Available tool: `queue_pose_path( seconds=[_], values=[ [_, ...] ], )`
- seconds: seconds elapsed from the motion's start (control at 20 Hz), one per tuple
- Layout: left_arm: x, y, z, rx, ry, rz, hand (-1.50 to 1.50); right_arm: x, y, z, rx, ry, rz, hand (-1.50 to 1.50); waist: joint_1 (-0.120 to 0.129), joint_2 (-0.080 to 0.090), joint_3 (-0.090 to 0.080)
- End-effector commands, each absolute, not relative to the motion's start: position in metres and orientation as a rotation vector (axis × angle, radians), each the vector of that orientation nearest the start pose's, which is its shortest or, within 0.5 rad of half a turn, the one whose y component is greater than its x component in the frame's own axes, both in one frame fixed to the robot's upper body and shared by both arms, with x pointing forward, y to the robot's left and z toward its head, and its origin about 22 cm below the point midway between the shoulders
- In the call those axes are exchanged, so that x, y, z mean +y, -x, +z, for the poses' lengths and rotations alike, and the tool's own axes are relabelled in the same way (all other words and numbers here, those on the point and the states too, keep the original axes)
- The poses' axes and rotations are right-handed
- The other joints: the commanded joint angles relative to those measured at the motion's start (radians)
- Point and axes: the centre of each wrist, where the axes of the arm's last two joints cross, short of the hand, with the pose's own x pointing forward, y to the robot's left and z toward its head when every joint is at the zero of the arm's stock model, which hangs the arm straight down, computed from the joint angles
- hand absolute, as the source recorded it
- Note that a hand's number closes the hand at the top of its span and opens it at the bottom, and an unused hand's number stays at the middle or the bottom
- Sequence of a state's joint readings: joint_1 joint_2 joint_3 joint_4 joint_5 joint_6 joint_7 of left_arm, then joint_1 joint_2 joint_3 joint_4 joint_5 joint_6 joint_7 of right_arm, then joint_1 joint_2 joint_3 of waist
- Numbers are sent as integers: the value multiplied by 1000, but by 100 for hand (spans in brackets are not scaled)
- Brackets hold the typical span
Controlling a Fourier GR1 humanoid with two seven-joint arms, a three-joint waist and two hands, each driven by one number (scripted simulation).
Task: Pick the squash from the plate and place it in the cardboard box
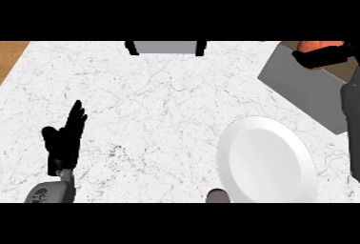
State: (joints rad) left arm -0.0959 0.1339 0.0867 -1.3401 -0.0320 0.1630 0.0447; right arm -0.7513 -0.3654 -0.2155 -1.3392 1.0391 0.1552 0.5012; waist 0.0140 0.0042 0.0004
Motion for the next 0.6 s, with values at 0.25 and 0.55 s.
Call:
queue_pose_path(
  seconds=[0.25,0.55],
  values=[
    [279,-267,-27,-1396,-294,49,0,-349,-403,160,-1144,1258,413,-150,-1,2,0],
    [288,-270,-22,-1403,-307,57,0,-345,-418,140,-1302,1069,315,-150,2,2,0]
  ],
)
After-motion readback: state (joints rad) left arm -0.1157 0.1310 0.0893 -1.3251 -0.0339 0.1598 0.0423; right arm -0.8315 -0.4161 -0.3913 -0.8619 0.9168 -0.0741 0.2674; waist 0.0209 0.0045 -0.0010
